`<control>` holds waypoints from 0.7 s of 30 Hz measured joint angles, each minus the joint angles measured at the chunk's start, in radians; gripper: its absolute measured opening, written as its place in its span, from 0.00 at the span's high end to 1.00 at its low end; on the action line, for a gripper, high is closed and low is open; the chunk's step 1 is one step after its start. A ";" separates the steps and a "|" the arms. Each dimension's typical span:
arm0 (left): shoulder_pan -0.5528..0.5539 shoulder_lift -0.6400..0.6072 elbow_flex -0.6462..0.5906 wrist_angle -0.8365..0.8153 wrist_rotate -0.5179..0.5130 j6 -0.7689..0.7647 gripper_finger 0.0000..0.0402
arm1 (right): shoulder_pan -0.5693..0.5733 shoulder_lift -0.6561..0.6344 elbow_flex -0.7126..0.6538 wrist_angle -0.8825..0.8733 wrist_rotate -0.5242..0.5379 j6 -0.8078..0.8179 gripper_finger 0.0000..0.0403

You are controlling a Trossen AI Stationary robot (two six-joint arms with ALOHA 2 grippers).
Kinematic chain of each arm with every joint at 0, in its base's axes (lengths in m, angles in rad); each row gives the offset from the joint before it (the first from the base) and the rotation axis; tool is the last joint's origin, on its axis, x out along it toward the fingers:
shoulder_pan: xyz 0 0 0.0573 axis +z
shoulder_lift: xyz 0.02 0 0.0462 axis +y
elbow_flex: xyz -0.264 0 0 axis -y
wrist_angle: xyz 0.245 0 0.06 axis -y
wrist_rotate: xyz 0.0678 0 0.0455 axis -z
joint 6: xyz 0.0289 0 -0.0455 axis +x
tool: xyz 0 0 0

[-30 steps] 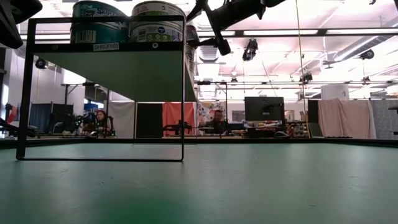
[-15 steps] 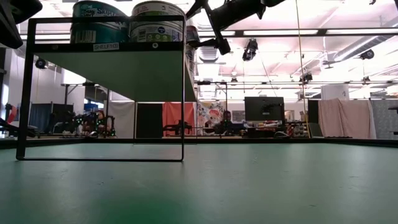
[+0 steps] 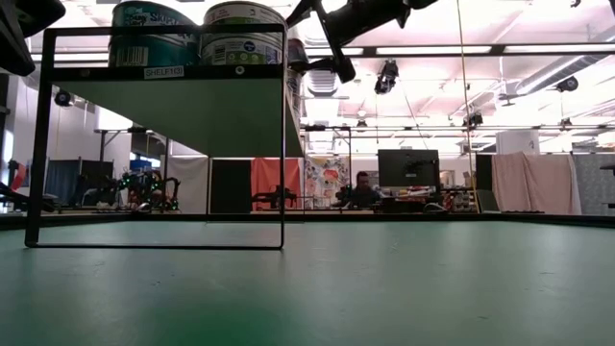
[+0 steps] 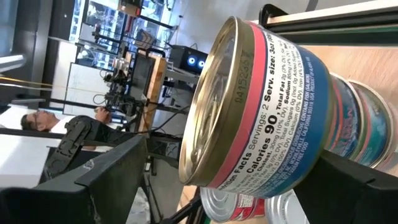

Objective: Stack canned seafood by type on shelf
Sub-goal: Stack the blue and pink tuna can on top of the blue and pink tuna cans on the shelf

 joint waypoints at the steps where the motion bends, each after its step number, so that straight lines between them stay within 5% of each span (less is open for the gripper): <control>1: 0.000 0.000 0.000 0.000 0.000 0.000 1.00 | 0.001 0.000 0.000 0.001 0.000 0.009 0.12; 21: 0.000 0.000 0.000 0.000 -0.001 -0.003 1.00 | 0.012 0.000 0.001 0.036 -0.001 0.105 0.12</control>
